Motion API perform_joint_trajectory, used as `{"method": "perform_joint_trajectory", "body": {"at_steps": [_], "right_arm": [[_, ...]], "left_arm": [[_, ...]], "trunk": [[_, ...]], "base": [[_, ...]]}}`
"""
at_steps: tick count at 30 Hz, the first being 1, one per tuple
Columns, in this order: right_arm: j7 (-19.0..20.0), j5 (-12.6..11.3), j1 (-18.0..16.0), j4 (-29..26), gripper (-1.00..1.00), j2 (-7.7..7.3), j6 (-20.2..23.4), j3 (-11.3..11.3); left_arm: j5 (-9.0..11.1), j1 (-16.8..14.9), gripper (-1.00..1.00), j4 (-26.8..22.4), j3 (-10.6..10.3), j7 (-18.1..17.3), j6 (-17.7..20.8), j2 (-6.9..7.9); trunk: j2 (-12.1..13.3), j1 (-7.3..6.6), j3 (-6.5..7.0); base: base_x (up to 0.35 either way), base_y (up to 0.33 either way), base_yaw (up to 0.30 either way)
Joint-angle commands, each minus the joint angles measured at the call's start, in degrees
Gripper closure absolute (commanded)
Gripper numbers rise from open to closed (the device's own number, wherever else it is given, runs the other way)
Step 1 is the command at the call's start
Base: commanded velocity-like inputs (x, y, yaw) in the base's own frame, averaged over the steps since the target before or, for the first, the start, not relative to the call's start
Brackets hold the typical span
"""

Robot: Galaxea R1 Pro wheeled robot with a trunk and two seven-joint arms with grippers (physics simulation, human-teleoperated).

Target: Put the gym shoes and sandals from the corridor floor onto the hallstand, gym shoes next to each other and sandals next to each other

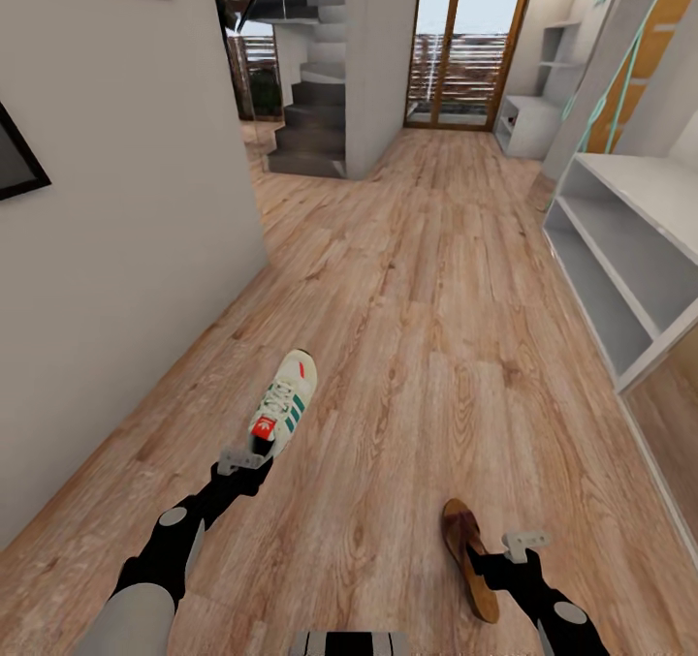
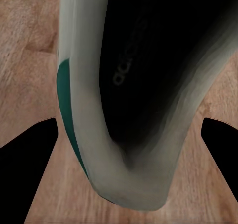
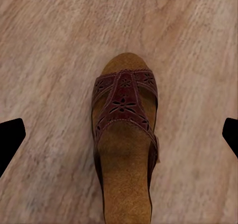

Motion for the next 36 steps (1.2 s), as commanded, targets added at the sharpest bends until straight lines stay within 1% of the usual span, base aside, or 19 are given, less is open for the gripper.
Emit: {"method": "perform_joint_trajectory", "body": {"at_steps": [1, 2, 5, 6, 7, 9, 12, 15, 20, 23, 27, 32, 36], "right_arm": [[0.04, 0.56, -0.07, -0.15, -1.00, 0.06, -0.37, -0.39], [-0.34, 0.55, -0.07, -0.24, -1.00, 0.07, -0.38, -0.39], [-4.52, 0.52, -0.48, -0.46, -1.00, 0.11, -0.42, -0.32], [-6.50, 0.51, -1.20, -0.46, -1.00, 0.13, -0.42, -0.26], [-7.31, 0.51, -1.71, -0.44, -1.00, 0.15, -0.42, -0.19], [-9.28, 0.50, -3.96, -0.09, -1.00, 0.21, -0.43, 1.02], [-10.33, 0.48, -5.26, 0.61, -1.00, 0.26, -0.43, 2.91], [-10.81, 0.43, -6.06, 2.17, -1.00, 0.29, -0.43, 3.85], [-10.90, 0.41, -6.37, 6.12, -1.00, 0.98, -0.98, 4.16], [-10.91, 0.46, -6.39, 8.00, -1.00, 1.04, -3.49, 4.18], [-10.91, 0.75, -6.40, 12.50, -1.00, 0.99, -8.74, 4.19], [-10.91, 0.86, -6.41, 15.33, -1.00, 0.71, -10.82, 4.20], [-10.97, 0.75, -6.41, 15.59, -1.00, 0.60, -11.07, 4.05]], "left_arm": [[-0.53, -0.06, 1.00, -0.05, 0.47, -0.39, -0.32, -0.08], [-0.53, -0.05, 1.00, -0.05, 0.47, -0.40, -0.33, -0.08], [-0.53, -0.04, 1.00, -0.05, 0.47, -0.41, -0.33, -0.13], [-0.53, -0.06, 1.00, -0.05, 0.47, -0.42, -0.31, -0.11], [-0.53, -0.05, 1.00, -0.05, 0.47, -0.42, -0.31, -0.10], [-0.53, -0.04, 1.00, -0.05, 0.47, -0.42, -0.29, -0.09], [-0.53, -0.01, 1.00, -0.05, 0.47, -0.42, -0.28, -0.12], [-0.53, 0.00, 1.00, -0.05, 0.47, -0.42, -0.28, -0.11], [-0.53, 0.00, 1.00, 0.01, 0.47, -0.42, -0.27, -0.07], [-0.53, 0.00, 1.00, 0.07, 0.47, -0.42, -0.26, -0.11], [-0.53, 0.00, 1.00, 0.12, 0.47, -0.42, -0.28, -0.13], [-0.52, -0.08, 1.00, 0.13, 0.47, -0.42, -0.22, -0.11], [-0.47, -0.09, 1.00, 0.23, 0.47, -0.43, -0.20, -0.15]], "trunk": [[-0.43, 0.21, -0.23], [-0.84, 0.43, -0.42], [-1.99, 1.07, -0.97], [-2.00, 1.09, -1.19], [-2.02, 1.12, -1.41], [-2.04, 1.17, -1.86], [-2.08, 1.25, -2.52], [-2.12, 1.32, -3.19], [-2.19, 1.45, -4.29], [-2.23, 1.53, -4.96], [-2.28, 1.63, -5.85], [-2.35, 1.76, -6.95], [-2.40, 1.87, -7.84]], "base": [[0.000, 0.000, 0.005], [0.000, 0.000, 0.004], [0.000, 0.000, 0.002], [0.000, 0.000, 0.000], [0.000, 0.000, 0.000], [0.000, 0.000, 0.000], [0.000, 0.000, 0.000], [0.000, 0.000, 0.000], [0.000, 0.000, 0.000], [0.000, 0.000, 0.000], [0.000, 0.000, 0.000], [0.000, 0.000, 0.000], [0.000, 0.000, 0.000]]}}
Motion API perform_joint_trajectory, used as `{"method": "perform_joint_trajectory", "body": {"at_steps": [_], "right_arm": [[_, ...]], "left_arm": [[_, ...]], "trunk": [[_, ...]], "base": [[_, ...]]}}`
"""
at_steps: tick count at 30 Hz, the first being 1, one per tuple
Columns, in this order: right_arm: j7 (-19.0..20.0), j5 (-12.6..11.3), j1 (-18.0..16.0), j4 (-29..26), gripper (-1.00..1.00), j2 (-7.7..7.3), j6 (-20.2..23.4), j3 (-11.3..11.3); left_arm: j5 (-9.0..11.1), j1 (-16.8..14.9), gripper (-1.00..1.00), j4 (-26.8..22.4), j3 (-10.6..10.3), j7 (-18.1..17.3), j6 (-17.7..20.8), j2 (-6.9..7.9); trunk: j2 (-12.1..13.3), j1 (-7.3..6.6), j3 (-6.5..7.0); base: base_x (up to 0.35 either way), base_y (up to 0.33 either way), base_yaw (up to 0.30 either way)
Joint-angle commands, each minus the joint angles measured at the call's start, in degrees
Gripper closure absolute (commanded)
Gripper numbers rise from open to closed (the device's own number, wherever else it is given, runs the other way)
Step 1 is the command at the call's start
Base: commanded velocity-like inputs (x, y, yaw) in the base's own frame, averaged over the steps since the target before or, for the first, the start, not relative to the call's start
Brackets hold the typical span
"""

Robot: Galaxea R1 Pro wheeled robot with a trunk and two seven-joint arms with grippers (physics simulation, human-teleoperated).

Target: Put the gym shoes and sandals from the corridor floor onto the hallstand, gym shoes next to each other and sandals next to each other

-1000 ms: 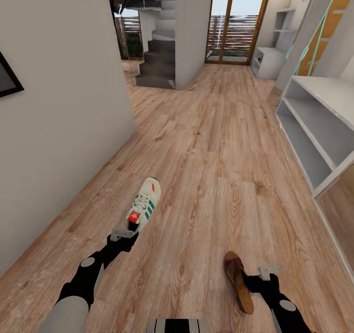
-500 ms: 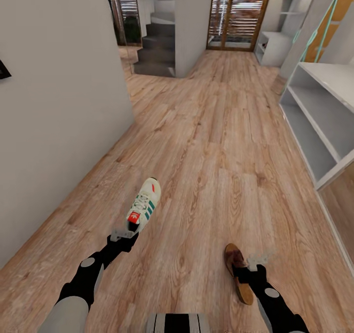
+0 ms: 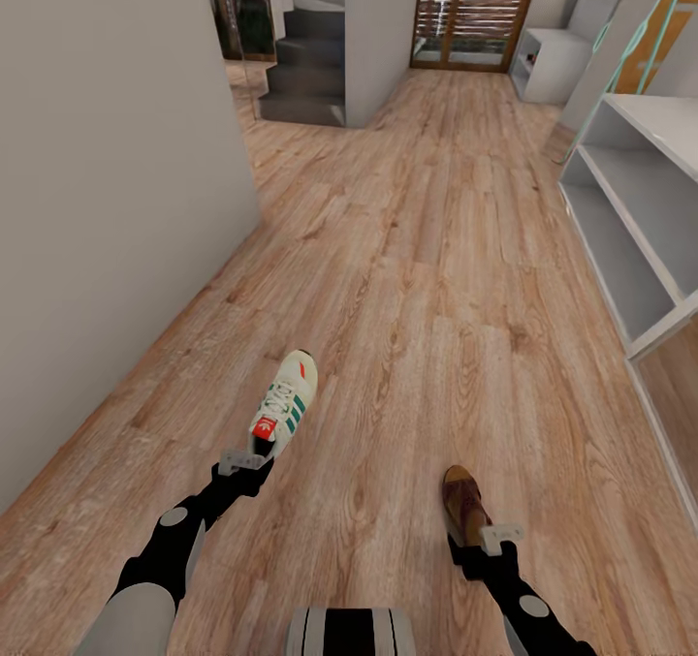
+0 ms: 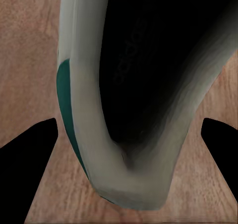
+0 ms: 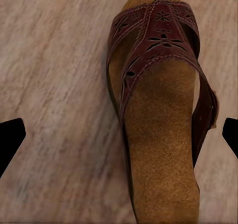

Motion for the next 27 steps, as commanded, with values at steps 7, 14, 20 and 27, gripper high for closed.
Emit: {"method": "perform_joint_trajectory", "body": {"at_steps": [7, 14, 20, 27], "right_arm": [[0.42, 0.09, -0.04, 0.07, -1.00, -0.05, -0.30, -0.59], [0.42, 0.08, -0.04, 0.07, -1.00, -0.09, -0.31, -0.60], [0.42, 0.08, -0.04, -0.01, -1.00, -0.09, -0.31, -0.60], [0.42, 0.08, -0.04, -0.01, -1.00, -0.09, -0.31, -0.63]], "left_arm": [[-0.54, -0.12, 1.00, 0.02, 0.48, -0.41, -0.32, -0.09], [-0.56, -0.16, 1.00, 0.01, 0.48, -0.45, -0.39, -0.09], [-0.55, -0.16, 1.00, 0.09, 0.41, -0.49, -0.40, -0.09], [-0.54, -0.16, 1.00, 0.07, 0.39, -0.64, -0.40, -0.11]], "trunk": [[-0.11, 0.17, -1.59], [-0.14, 0.22, -2.04], [-0.14, 0.22, -2.04], [-0.22, 0.37, -3.54]], "base": [[0.000, 0.000, 0.000], [0.000, 0.000, -0.106], [0.000, 0.000, -0.047], [0.000, 0.000, -0.046]]}}
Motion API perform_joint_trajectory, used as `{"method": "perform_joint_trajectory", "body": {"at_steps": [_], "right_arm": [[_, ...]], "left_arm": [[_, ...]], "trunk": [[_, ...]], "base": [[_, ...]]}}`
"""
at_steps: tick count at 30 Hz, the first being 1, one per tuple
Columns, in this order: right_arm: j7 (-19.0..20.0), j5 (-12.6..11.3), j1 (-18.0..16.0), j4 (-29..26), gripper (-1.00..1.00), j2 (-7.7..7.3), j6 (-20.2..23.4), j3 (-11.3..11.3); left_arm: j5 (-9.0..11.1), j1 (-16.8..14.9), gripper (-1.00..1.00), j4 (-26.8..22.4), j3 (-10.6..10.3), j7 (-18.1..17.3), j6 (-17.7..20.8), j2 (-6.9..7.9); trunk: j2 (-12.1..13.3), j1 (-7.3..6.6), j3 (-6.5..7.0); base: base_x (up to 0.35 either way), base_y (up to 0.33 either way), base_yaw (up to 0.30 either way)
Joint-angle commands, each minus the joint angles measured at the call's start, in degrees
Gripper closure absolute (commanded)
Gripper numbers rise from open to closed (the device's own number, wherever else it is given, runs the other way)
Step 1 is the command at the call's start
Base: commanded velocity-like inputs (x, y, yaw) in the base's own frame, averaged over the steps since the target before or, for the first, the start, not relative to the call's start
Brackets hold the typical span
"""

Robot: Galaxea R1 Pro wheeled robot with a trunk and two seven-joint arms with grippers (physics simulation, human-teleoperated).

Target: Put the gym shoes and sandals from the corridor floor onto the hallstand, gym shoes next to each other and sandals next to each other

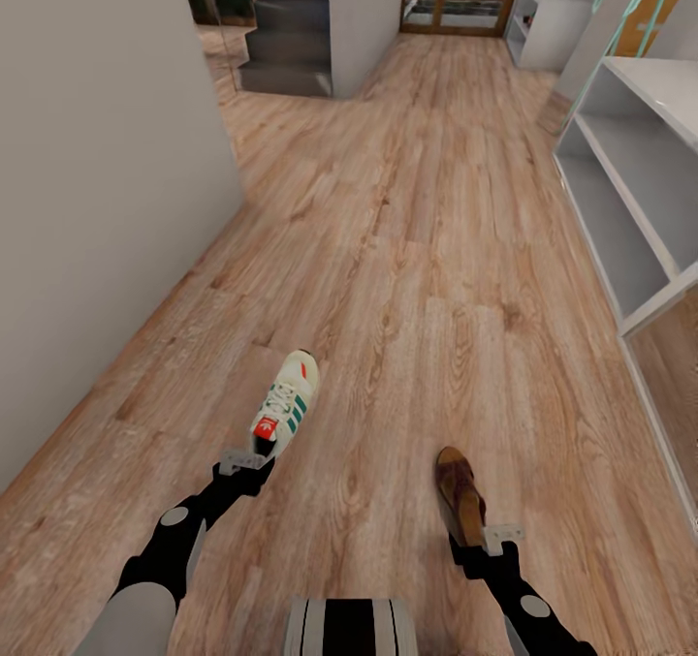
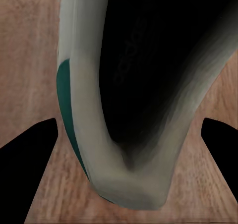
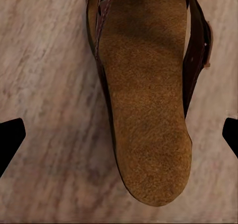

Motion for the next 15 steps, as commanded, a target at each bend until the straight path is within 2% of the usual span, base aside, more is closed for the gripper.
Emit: {"method": "perform_joint_trajectory", "body": {"at_steps": [1, 8, 12, 15], "right_arm": [[0.46, 0.25, -0.05, 0.03, -1.00, 0.03, -0.24, -0.48], [0.46, 0.25, -0.05, 0.03, -1.00, 0.03, -0.24, -0.47], [0.46, 0.25, -0.05, 0.03, -1.00, 0.03, -0.24, -0.47], [0.46, 0.25, -0.05, 0.03, -1.00, 0.03, -0.24, -0.51]], "left_arm": [[-0.50, -0.08, 1.00, -0.08, 0.48, -0.42, -0.32, -0.13], [-0.46, -0.53, 1.00, -0.78, 0.48, -0.61, -0.43, -0.30], [-0.40, -0.57, 1.00, -2.56, 0.48, -1.25, -0.34, -1.20], [-0.31, -1.45, 1.00, -6.03, 0.42, -2.88, 0.48, -2.20]], "trunk": [[-0.03, 0.01, -0.33], [-0.03, 0.01, -0.55], [-0.03, 0.01, -0.57], [-0.03, 0.01, -0.57]], "base": [[0.000, 0.000, -0.121], [0.000, 0.000, -0.046], [0.000, 0.000, -0.004], [0.000, 0.000, 0.000]]}}
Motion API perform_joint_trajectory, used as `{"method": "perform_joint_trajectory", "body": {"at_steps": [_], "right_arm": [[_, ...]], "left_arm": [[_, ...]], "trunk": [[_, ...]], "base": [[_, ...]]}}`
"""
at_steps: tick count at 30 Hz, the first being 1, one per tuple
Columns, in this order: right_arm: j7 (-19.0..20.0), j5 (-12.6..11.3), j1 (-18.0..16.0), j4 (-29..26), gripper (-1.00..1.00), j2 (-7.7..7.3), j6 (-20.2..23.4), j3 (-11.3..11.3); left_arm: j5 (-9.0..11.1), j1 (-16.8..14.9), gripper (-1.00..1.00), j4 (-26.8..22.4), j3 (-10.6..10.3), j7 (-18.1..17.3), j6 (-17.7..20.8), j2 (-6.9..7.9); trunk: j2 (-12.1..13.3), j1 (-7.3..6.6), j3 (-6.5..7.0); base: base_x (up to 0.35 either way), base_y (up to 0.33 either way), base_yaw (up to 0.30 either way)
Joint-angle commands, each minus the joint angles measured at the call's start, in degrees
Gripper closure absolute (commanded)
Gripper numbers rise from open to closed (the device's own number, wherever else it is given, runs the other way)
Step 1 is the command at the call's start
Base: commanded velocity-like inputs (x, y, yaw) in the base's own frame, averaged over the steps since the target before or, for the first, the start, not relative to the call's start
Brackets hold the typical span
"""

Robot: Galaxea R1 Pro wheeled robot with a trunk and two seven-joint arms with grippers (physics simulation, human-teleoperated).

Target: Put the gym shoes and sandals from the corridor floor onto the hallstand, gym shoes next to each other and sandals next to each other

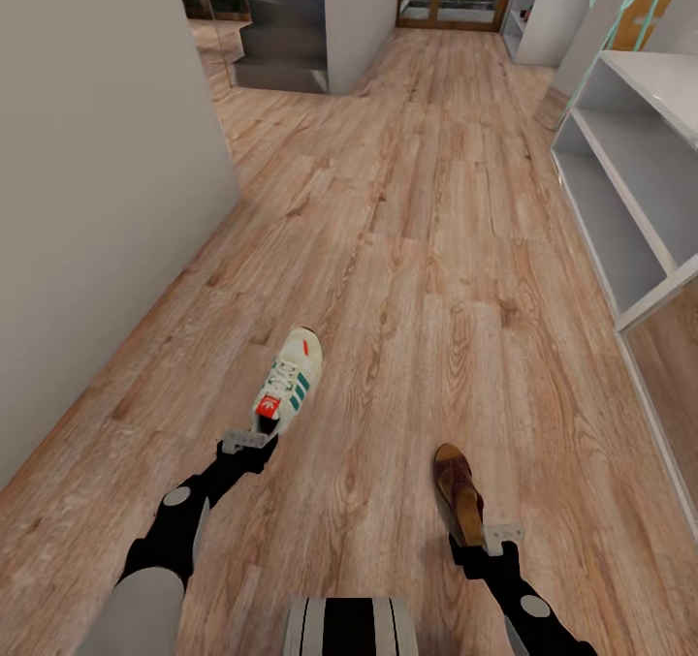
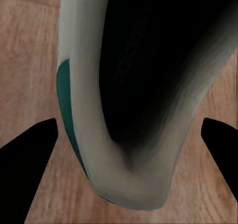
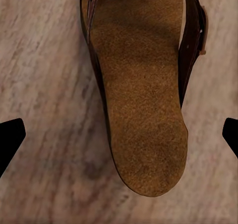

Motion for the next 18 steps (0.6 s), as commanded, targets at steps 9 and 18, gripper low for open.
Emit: {"method": "perform_joint_trajectory", "body": {"at_steps": [9, 18], "right_arm": [[0.46, 0.25, -0.04, -0.05, -1.00, -0.03, -0.24, -0.53], [0.46, 0.25, -0.04, -0.06, -1.00, -0.05, -0.24, -0.53]], "left_arm": [[-0.95, -4.34, 1.00, -10.56, 0.36, -10.28, 12.31, -0.87], [-0.95, -4.59, 1.00, -12.20, 0.29, -11.40, 12.81, -0.94]], "trunk": [[-0.07, 0.10, -1.03], [-0.12, 0.20, -2.57]], "base": [[0.000, 0.000, -0.001], [0.000, 0.000, -0.047]]}}
